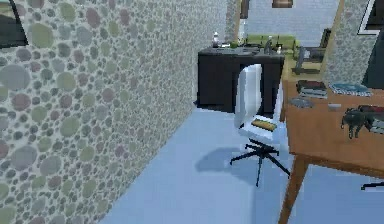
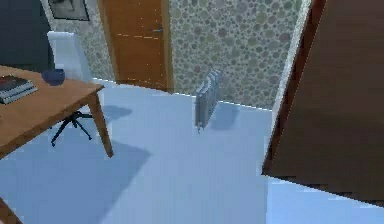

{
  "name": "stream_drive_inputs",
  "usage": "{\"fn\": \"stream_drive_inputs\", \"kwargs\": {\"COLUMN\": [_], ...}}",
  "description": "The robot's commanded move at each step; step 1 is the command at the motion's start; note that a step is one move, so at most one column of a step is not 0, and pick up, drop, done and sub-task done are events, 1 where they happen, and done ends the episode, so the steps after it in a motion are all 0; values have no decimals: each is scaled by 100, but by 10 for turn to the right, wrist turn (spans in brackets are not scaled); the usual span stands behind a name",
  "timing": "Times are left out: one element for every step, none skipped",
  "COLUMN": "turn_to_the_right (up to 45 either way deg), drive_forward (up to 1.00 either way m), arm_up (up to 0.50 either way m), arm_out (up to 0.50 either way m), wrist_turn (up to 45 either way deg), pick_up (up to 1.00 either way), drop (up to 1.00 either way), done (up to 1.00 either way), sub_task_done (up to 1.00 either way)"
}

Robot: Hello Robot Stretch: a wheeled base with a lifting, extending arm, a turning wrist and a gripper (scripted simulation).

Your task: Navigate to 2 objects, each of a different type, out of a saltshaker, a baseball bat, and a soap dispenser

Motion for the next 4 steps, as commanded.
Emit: {"fn": "stream_drive_inputs", "kwargs": {"turn_to_the_right": [0, 0, 150, 0], "drive_forward": [100, 55, 0, 65], "arm_up": [0, 0, 0, 0], "arm_out": [0, 0, 0, 0], "wrist_turn": [0, 0, 0, 0], "pick_up": [0, 0, 0, 0], "drop": [0, 0, 0, 0], "done": [0, 0, 0, 0], "sub_task_done": [0, 0, 0, 0]}}
